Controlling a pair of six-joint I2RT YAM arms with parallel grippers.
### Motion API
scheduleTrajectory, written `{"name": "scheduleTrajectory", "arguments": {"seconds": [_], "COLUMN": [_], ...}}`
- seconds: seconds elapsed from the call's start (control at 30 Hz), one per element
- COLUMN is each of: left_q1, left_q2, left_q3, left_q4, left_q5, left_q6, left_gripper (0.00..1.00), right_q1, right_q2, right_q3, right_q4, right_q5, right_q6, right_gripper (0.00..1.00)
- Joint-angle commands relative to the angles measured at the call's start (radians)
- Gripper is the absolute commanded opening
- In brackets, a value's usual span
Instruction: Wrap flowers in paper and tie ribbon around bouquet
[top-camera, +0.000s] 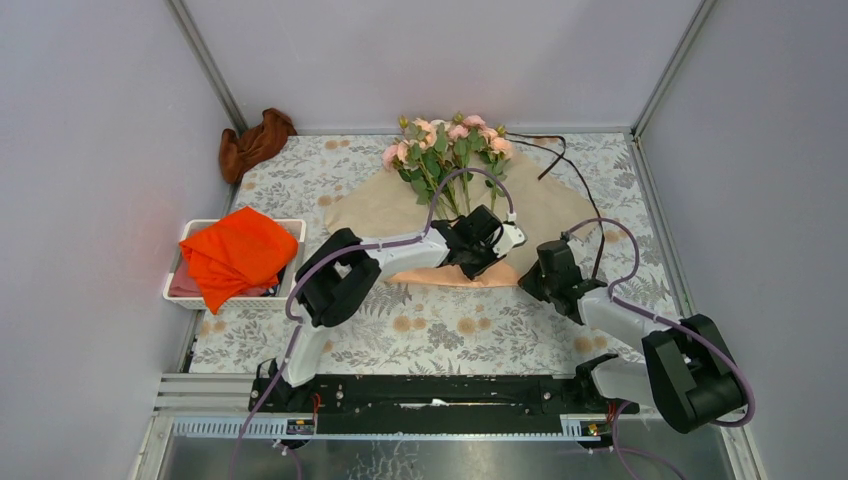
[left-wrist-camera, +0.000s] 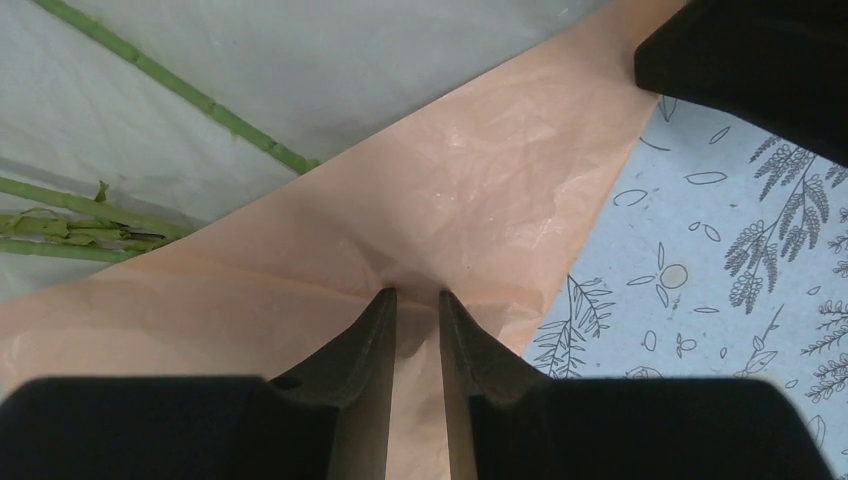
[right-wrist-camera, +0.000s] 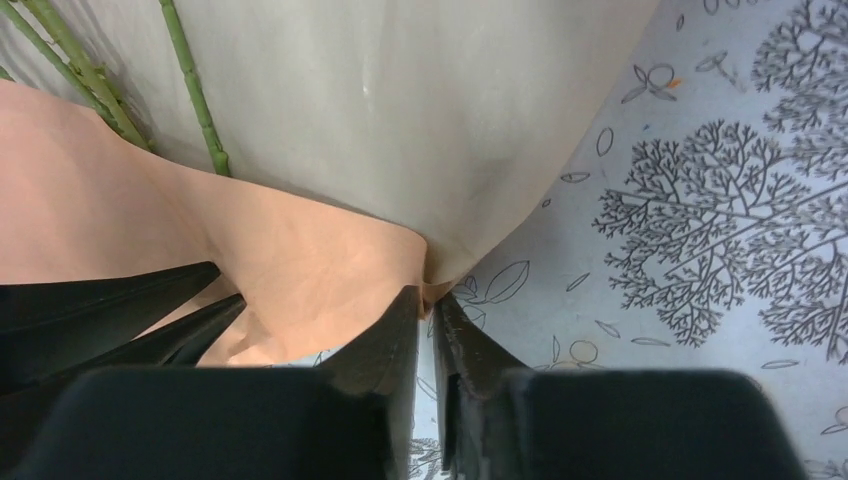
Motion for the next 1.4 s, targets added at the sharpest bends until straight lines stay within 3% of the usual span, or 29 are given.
{"name": "scheduleTrajectory", "arguments": {"seconds": [0.0,0.13,0.37,0.5,0.67,0.83,0.97,1.2,1.37], "left_q1": [0.002,0.003,0.010,0.019,0.031,0.057,0.110,0.216,0.257], "left_q2": [0.011,0.007,0.003,-0.002,-0.024,-0.067,-0.131,-0.281,-0.280], "left_q3": [-0.032,-0.049,-0.063,-0.062,-0.059,-0.055,-0.080,-0.145,-0.201], "left_q4": [0.062,0.067,0.071,0.070,0.063,0.033,0.007,-0.077,-0.110], "left_q5": [-0.016,-0.005,0.012,0.029,0.042,0.069,0.083,0.222,0.251], "left_q6": [-0.014,-0.018,-0.018,-0.017,-0.004,0.021,0.051,0.024,0.006], "left_gripper": [0.29,0.28,0.28,0.28,0.28,0.31,0.37,0.71,0.78], "right_q1": [-0.002,-0.002,-0.002,-0.002,-0.002,-0.002,0.009,0.051,0.079], "right_q2": [-0.040,-0.001,0.097,0.102,0.065,0.031,0.019,-0.036,-0.011], "right_q3": [-0.026,-0.054,-0.058,-0.042,-0.023,0.001,0.050,0.084,0.132], "right_q4": [0.047,0.089,0.154,0.148,0.092,0.072,-0.001,-0.046,-0.110], "right_q5": [-0.014,-0.080,-0.097,-0.056,0.044,0.076,0.083,0.086,0.090], "right_q6": [-0.005,0.065,0.107,0.087,0.025,-0.109,-0.183,-0.235,-0.266], "right_gripper": [0.26,0.45,0.49,0.41,0.17,0.00,0.00,0.00,0.00]}}
